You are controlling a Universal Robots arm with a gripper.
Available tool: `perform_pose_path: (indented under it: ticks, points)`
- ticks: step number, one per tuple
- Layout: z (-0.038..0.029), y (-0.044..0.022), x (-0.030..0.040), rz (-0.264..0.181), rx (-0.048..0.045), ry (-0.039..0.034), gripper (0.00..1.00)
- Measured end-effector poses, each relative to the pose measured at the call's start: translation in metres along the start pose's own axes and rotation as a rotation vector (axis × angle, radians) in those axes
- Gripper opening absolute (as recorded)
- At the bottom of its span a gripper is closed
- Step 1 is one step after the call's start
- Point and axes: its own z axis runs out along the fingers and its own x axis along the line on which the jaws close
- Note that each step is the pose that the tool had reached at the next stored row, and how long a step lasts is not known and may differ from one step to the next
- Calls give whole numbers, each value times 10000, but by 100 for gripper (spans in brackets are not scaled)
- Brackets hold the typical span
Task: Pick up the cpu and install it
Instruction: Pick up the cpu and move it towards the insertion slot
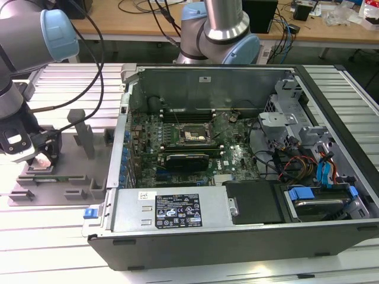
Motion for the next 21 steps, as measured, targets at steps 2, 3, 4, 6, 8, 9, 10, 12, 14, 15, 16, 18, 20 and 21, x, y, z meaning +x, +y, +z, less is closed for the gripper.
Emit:
perform_pose_path:
  ticks: [2,3,4,6,8,9,10,12,14,15,16,18,20,21]
  points:
    - [1,0,0,0,0,0,55]
    - [1,0,0,0,1,0,55]
    - [-29,1,0,0,0,-2,55]
    - [-52,6,-1,-1,0,-1,55]
    - [-47,8,0,0,0,0,55]
    - [-45,7,0,0,0,0,55]
    - [-43,7,0,0,0,0,55]
    - [-42,7,0,0,0,-1,55]
    - [-41,7,0,0,0,-1,55]
    - [-41,7,0,0,0,-1,55]
    - [-41,7,0,0,0,0,55]
    - [-41,7,0,0,0,0,62]
    - [-41,7,0,0,0,-1,62]
    - [-40,7,0,0,0,-1,62]
